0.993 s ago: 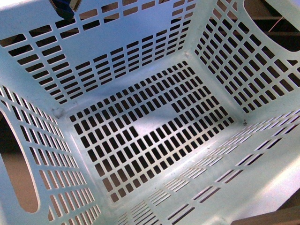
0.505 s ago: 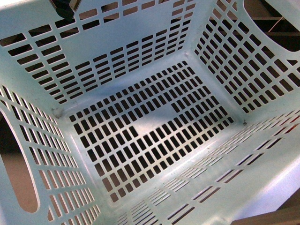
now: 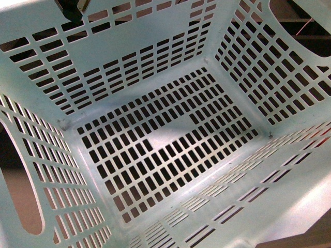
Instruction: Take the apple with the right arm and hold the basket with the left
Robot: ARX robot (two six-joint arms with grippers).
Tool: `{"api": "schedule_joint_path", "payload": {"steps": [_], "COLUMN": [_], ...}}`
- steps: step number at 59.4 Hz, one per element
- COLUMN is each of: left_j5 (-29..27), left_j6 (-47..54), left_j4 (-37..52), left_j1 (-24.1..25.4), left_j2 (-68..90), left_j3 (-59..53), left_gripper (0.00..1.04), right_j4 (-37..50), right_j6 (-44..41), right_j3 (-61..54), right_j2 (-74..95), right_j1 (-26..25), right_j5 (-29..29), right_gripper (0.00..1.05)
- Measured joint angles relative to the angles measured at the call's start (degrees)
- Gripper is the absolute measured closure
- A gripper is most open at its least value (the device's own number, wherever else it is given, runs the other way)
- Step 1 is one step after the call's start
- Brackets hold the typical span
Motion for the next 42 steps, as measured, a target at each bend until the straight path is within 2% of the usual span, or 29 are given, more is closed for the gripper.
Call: {"api": "schedule_joint_path", "payload": {"steps": [7,15,22,31,42], "left_j5": [0.2,0.0,0.0,0.1,0.1], "left_j6": [0.0,0.0,0.0,0.0,0.0], "left_j4": [0.0,0.0,0.0,0.0,0.0], "left_j1": [0.0,0.0,0.0,0.0,0.0], "left_j2": [0.0,0.0,0.0,0.0,0.0], "left_j3": [0.0,0.0,0.0,0.0,0.0], "left_gripper": [0.98,0.98,0.98,0.98,0.98], "right_j4": [0.7,1.5,1.5,1.6,1.7], "right_j6": [2.2,4.3,5.2,6.4,6.5], "right_j3": [-0.3,-1.7,-2.9,-4.7,-5.2], "right_j2": [1.4,3.5,4.8,5.6,4.4], "right_j1": [8.2,15.0,18.0,19.4,19.2], "right_j5": [3.3,5.0,6.4,6.7,8.3], "right_gripper": [0.31,0.31,0.31,0.31,0.07]}}
